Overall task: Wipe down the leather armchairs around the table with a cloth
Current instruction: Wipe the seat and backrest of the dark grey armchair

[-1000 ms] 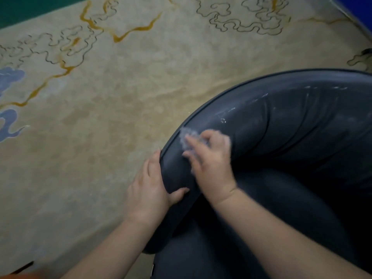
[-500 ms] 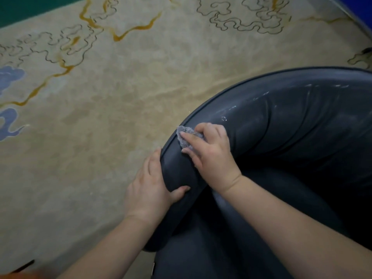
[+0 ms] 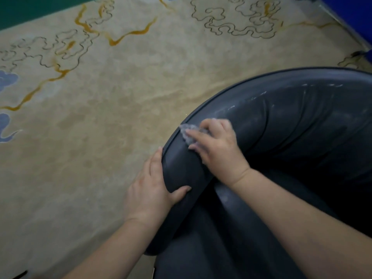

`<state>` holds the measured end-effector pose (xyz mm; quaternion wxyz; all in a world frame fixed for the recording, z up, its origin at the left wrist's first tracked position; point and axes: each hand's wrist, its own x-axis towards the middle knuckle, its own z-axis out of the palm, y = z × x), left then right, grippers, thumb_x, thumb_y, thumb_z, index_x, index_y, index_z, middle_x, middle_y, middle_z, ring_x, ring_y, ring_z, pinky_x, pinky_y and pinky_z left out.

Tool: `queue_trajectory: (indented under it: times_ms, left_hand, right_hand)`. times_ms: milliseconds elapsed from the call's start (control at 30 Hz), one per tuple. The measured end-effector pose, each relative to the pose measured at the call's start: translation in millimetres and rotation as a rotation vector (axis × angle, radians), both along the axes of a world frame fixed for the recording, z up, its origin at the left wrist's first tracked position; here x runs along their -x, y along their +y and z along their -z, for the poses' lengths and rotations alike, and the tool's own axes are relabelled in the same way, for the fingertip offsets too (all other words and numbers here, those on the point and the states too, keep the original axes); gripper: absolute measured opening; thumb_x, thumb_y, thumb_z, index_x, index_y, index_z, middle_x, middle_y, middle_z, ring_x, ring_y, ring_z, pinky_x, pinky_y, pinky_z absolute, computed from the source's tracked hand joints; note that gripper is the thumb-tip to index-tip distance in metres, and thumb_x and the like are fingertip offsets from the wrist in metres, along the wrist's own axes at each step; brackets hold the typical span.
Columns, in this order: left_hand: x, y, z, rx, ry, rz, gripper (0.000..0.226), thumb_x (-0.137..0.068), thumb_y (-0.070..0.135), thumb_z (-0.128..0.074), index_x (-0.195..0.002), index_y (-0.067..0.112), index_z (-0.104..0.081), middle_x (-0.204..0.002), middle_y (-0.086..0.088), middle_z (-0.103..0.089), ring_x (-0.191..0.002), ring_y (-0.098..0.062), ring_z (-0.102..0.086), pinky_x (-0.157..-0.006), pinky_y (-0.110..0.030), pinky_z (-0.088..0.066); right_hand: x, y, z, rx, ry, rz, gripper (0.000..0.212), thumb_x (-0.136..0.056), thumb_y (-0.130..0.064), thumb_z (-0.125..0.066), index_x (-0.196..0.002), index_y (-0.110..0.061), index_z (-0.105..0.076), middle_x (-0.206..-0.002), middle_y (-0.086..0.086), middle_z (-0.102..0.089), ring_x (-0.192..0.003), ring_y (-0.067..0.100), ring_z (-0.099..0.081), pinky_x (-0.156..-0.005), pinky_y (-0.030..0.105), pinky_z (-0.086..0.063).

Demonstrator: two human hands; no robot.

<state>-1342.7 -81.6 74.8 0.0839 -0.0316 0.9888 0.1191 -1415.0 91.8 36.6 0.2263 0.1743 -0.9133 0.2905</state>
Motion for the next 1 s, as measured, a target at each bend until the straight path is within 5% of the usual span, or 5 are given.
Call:
queue_trajectory:
  times_ms: [200,400,667,867,1000]
  left_hand:
    - [-0.2,-2.3,1.0,-0.028,0.005,0.024,0.113,-0.067,0.072,-0.063,-0.152,0.025,-0.004,-0.151,0.007,-0.028,-0.127,-0.017,-0.046,-0.091,-0.028,-0.041]
    - [0.5,-0.9,0.6,-0.043,-0.01,0.026,0.116,-0.066,0.07,-0.066,-0.152,0.022,-0.004,-0.154,0.005,-0.025,-0.13,-0.018,-0.045,-0.094,-0.029,-0.041]
    - [0.9,1.1,1.0,-0.04,-0.033,-0.007,0.117,-0.063,0.071,-0.068,-0.153,0.022,-0.01,-0.151,0.001,-0.032,-0.127,-0.022,-0.049,-0.092,-0.035,-0.045]
    - [1.6,3.0,-3.8,-0.025,-0.051,-0.021,0.113,-0.067,0.07,-0.066,-0.152,0.025,-0.008,-0.153,0.006,-0.028,-0.128,-0.02,-0.047,-0.092,-0.032,-0.043]
    - [3.2,4.0,-5.5,0.006,-0.061,-0.038,0.112,-0.067,0.073,-0.063,-0.152,0.028,-0.006,-0.151,0.008,-0.032,-0.123,-0.019,-0.051,-0.09,-0.031,-0.043]
  right_hand:
    - [19.9,17.2,-10.8,0.051,-0.041,0.288,0.029,-0.082,-0.03,-0.055,-0.101,-0.017,-0.072,-0.1,0.015,-0.056,-0.086,0.04,-0.048,-0.075,0.047,-0.047]
    - [14.0,-2.7,-16.0,-0.072,-0.031,0.051,0.033,-0.077,-0.036,-0.056,-0.097,-0.018,-0.074,-0.094,0.01,-0.061,-0.088,0.028,-0.041,-0.069,0.042,-0.048]
    - [45.1,73.5,-24.0,-0.001,-0.079,0.45,0.028,-0.082,-0.029,-0.056,-0.101,-0.018,-0.073,-0.098,0.015,-0.057,-0.085,0.04,-0.048,-0.073,0.048,-0.047]
    - [34.7,38.3,-19.4,-0.093,-0.042,0.125,0.033,-0.079,-0.033,-0.053,-0.1,-0.016,-0.073,-0.095,0.012,-0.06,-0.081,0.038,-0.052,-0.069,0.043,-0.049]
    - [48.7,70.6,-19.6,-0.1,-0.007,0.146,0.031,-0.08,-0.031,-0.055,-0.103,-0.018,-0.073,-0.095,0.014,-0.058,-0.081,0.039,-0.051,-0.069,0.047,-0.05]
